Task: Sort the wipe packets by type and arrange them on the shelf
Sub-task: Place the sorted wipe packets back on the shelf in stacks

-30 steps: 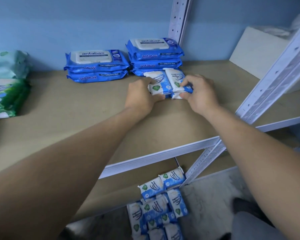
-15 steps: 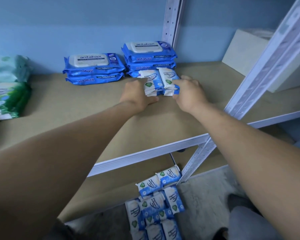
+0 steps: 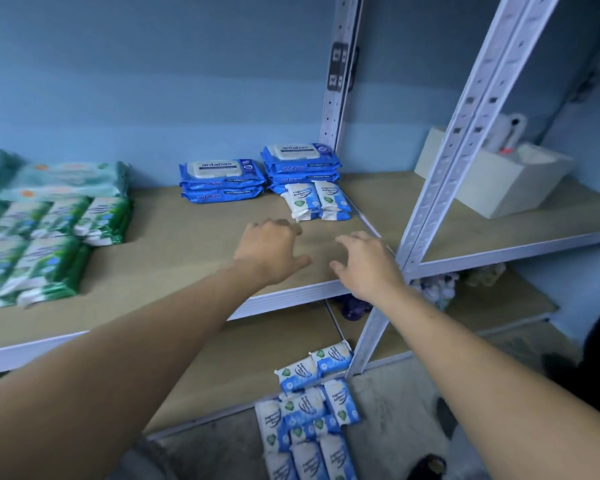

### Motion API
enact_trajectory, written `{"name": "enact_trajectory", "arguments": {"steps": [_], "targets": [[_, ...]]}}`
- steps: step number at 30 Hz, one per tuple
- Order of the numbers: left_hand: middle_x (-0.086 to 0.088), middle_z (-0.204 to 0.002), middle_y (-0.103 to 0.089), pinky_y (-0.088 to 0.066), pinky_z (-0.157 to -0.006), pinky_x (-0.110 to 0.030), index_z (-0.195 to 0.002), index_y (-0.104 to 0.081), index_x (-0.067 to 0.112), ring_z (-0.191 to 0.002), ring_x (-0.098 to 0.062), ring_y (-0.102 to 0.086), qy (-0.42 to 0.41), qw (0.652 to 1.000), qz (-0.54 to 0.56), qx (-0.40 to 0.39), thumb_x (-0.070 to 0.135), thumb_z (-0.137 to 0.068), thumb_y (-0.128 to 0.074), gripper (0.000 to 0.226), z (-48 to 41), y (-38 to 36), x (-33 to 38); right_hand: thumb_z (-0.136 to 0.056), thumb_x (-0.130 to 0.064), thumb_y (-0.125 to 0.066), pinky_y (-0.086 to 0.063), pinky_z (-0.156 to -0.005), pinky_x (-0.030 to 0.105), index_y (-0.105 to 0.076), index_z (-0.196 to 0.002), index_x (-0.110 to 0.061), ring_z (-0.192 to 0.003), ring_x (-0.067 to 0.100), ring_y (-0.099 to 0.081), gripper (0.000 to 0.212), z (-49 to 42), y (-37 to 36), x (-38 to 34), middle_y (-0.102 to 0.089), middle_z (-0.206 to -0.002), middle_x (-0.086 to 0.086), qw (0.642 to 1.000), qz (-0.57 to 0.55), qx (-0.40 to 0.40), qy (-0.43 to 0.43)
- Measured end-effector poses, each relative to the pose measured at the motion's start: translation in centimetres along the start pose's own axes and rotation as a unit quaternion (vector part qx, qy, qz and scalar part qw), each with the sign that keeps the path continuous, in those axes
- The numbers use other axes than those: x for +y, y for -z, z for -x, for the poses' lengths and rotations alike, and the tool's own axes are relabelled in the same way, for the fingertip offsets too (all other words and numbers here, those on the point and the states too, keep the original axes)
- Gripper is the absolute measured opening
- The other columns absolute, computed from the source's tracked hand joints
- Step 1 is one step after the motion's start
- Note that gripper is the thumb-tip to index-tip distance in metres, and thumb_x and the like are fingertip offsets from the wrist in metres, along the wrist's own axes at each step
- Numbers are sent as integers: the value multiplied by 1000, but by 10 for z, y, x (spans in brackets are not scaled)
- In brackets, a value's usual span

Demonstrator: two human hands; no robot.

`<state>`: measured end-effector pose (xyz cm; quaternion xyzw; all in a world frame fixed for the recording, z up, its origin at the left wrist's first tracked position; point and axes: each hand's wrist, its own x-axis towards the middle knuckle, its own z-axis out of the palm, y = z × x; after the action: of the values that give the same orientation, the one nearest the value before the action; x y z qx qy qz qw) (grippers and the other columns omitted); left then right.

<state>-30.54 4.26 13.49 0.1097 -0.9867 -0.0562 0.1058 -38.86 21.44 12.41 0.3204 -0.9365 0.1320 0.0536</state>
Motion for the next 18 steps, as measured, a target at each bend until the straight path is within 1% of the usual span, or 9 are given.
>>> {"name": "enact_trajectory", "arguments": {"steps": [3,5,8,10,14,18], "targets": [[-1,-135,-60,-39,-103,-41,-138,-53,24,-124,-26,-53,-11,1000,14,13,60,-90,-57,60,30,4,8,-94,-35,-63,-50,-94,38,-56,-139,-19,-119,28,-54,48,32,2,-7,-51,-140,5,1000,-26,7,3],[-1,-131,-62,-43,-101,-40,-135,-57,23,-122,-26,-55,-10,997,68,21,57,-89,-61,57,52,3,13,-95,-33,-62,-51,-93,41,-57,-136,-18,-119,30,-52,45,52,-1,-10,-54,-134,6,999,-31,15,2],[-3,-118,-66,-48,-92,-37,-125,-64,18,-110,-26,-61,-35,986,157,41,48,-88,-68,48,87,-7,21,-92,-33,-63,-50,-89,43,-63,-123,-15,-112,33,-53,35,81,-16,-11,-59,-119,8,999,-30,11,8],[0,-112,-67,-49,-86,-34,-122,-66,17,-101,-22,-62,-41,980,188,44,45,-88,-71,44,109,-18,24,-91,-32,-64,-51,-88,42,-63,-123,-16,-110,31,-54,36,97,-30,-9,-59,-119,7,998,-57,-7,-1],[3,-113,-67,-52,-86,-35,-122,-65,19,-100,-16,-63,-21,981,191,0,51,-88,-68,47,145,-57,18,-92,-31,-63,-52,-86,40,-62,-124,-20,-109,26,-55,34,128,-66,2,-59,-119,4,994,-85,-61,-35],[5,-117,-68,-52,-82,-31,-120,-65,20,-99,-16,-65,66,973,204,-80,52,-88,-68,46,173,-110,6,-93,-31,-67,-52,-87,38,-64,-123,-17,-109,28,-59,33,155,-107,20,-60,-120,6,985,-110,-114,-75]]}}
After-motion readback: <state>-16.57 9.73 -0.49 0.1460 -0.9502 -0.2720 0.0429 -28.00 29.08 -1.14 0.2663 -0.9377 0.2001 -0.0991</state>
